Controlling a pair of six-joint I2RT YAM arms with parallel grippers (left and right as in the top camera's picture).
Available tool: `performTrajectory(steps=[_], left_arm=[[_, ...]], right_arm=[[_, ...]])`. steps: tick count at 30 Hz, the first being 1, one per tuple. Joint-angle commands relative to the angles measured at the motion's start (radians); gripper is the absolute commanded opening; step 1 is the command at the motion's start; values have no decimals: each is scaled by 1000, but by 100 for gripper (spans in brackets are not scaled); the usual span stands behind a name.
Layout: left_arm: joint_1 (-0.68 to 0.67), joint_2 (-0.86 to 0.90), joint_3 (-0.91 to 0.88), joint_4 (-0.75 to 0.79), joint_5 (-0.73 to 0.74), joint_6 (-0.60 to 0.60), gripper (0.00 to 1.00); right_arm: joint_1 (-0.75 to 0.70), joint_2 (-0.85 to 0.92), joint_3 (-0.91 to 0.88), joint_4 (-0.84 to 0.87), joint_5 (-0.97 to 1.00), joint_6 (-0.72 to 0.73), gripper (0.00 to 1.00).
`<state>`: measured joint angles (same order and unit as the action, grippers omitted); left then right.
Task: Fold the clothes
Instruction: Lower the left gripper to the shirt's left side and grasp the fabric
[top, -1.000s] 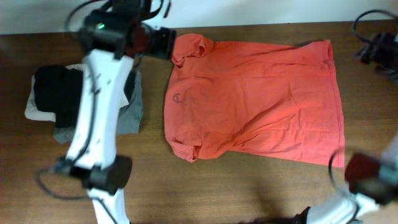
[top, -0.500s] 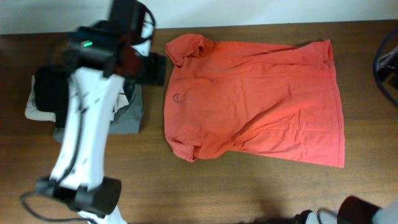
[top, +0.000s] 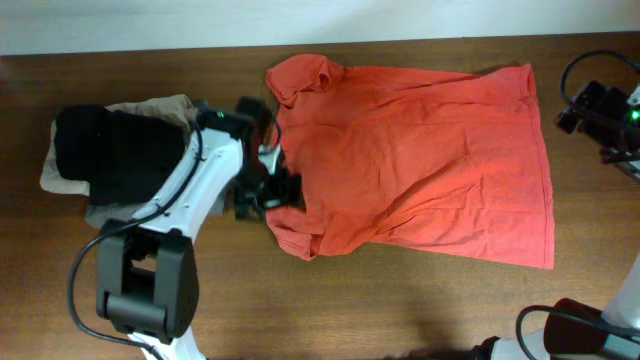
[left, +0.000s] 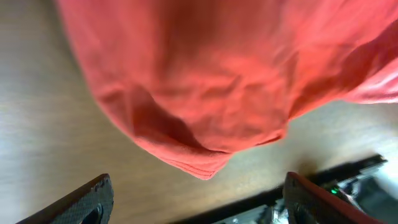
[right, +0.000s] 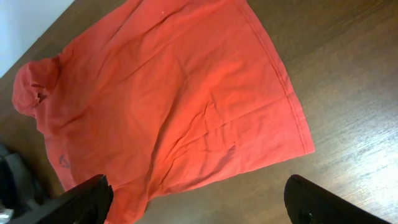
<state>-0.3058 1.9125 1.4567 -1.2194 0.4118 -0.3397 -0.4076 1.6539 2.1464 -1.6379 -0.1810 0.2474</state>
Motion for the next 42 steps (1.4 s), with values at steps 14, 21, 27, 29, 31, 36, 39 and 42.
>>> performTrajectory(steps=[14, 21, 27, 29, 31, 36, 39, 42], left_arm=[[16, -17, -217, 220, 149, -145, 1], [105, -132, -96, 214, 43, -145, 1], [117, -183, -35, 242, -174, -145, 1], [117, -166, -35, 266, -211, -145, 1], [117, -143, -35, 299, -226, -144, 1], [109, -78, -35, 329, -254, -132, 25], [109, -72, -35, 302, -252, -118, 47], [108, -72, -34, 252, -230, -112, 61]], right_arm=[[10, -24, -3, 3, 9, -10, 93], [10, -24, -3, 3, 10, -10, 93], [10, -24, -4, 5, 10, -10, 93], [10, -24, -4, 7, 10, -10, 93], [10, -24, -3, 8, 10, -10, 93], [10, -24, -3, 5, 10, -10, 93], [10, -24, -4, 4, 10, -10, 93], [10, -24, -4, 4, 10, -10, 93]])
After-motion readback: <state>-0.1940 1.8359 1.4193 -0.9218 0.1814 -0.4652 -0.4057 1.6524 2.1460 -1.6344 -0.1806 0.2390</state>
